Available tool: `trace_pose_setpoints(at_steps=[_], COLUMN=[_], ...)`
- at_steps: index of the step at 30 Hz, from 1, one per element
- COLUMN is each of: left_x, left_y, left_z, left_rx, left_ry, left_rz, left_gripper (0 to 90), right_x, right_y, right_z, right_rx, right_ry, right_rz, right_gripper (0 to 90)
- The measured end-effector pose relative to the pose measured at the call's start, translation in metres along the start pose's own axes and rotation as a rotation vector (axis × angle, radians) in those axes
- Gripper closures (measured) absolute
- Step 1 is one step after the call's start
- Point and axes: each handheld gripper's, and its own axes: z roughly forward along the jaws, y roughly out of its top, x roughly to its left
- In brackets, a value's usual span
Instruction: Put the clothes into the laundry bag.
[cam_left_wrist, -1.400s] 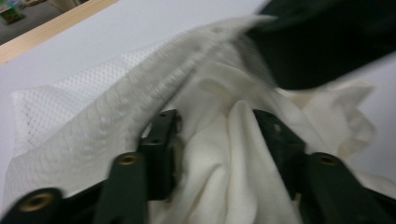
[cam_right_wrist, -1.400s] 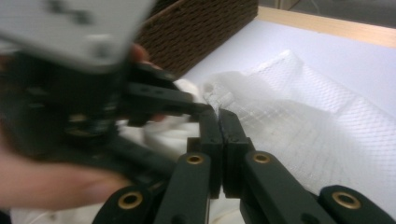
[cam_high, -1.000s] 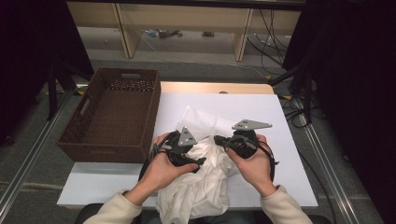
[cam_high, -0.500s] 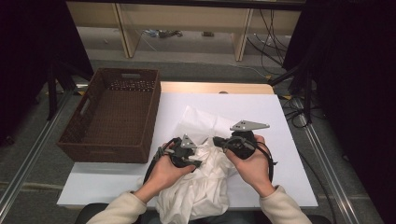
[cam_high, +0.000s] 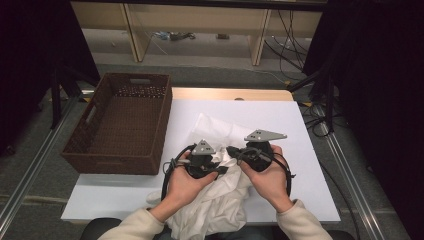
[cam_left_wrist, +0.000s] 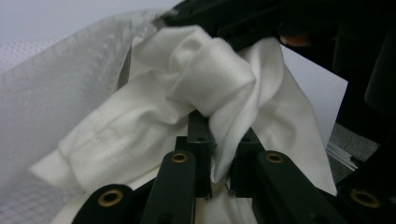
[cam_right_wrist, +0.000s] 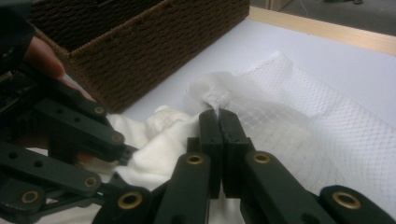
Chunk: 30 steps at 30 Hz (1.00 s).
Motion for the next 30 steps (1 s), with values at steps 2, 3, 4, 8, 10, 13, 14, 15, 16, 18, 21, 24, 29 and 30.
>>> trace_pose_setpoints(at_steps=[2, 3, 4, 8, 10, 13, 14, 15, 16, 18, 21, 24, 29, 30], left_x=[0.002, 0.005, 0.007, 0.016, 0.023, 0.027, 0.026, 0.024, 0.022, 0.019, 0.009, 0.009, 0.031, 0.036], left_y=[0.002, 0.003, 0.003, 0.002, 0.002, 0.002, 0.002, 0.001, 0.001, 0.002, 0.002, 0.0, -0.007, -0.009], left_z=[0.006, 0.009, 0.012, 0.029, 0.036, 0.038, 0.036, 0.034, 0.032, 0.024, 0.003, -0.018, -0.03, -0.029], left_rx=[0.004, 0.017, 0.031, 0.084, 0.115, 0.098, 0.093, 0.061, 0.051, 0.053, 0.045, 0.035, 0.044, 0.075], left_ry=[0.015, 0.024, 0.042, 0.149, 0.168, 0.185, 0.184, 0.186, 0.181, 0.144, 0.145, 0.17, 0.229, 0.228], left_rz=[0.003, 0.023, 0.041, 0.087, 0.088, 0.076, 0.081, 0.06, 0.058, 0.075, 0.11, 0.126, 0.107, 0.113], left_gripper=[81.2, 81.2, 81.3, 81.6, 81.6, 81.3, 80.3, 78.5, 75.3, 60.6, 41.8, 32.2, 25.6, 25.0], right_x=[-0.001, 0.0, -0.001, 0.002, 0.005, 0.007, 0.006, 0.004, 0.002, -0.002, -0.006, -0.006, -0.007, -0.005], right_y=[0.0, 0.0, 0.0, -0.001, -0.002, -0.004, -0.004, -0.004, -0.003, -0.002, -0.001, -0.001, 0.0, 0.0], right_z=[0.0, 0.0, 0.0, 0.003, 0.004, 0.007, 0.008, 0.007, 0.005, 0.002, -0.001, -0.001, -0.001, -0.002], right_rx=[0.005, 0.004, 0.004, 0.02, 0.037, 0.05, 0.045, 0.036, 0.034, 0.024, 0.018, 0.013, 0.026, 0.028], right_ry=[-0.007, -0.01, -0.004, 0.026, 0.049, 0.039, 0.049, 0.046, 0.042, 0.023, 0.016, 0.011, 0.021, 0.011], right_rz=[-0.019, -0.019, -0.024, -0.035, -0.037, -0.036, -0.028, -0.031, -0.033, -0.031, -0.023, 0.0, -0.009, 0.007], right_gripper=[90.0, 90.0, 90.0, 90.0, 90.0, 90.0, 90.0, 90.0, 90.0, 90.0, 90.0, 90.0, 90.0, 90.0])
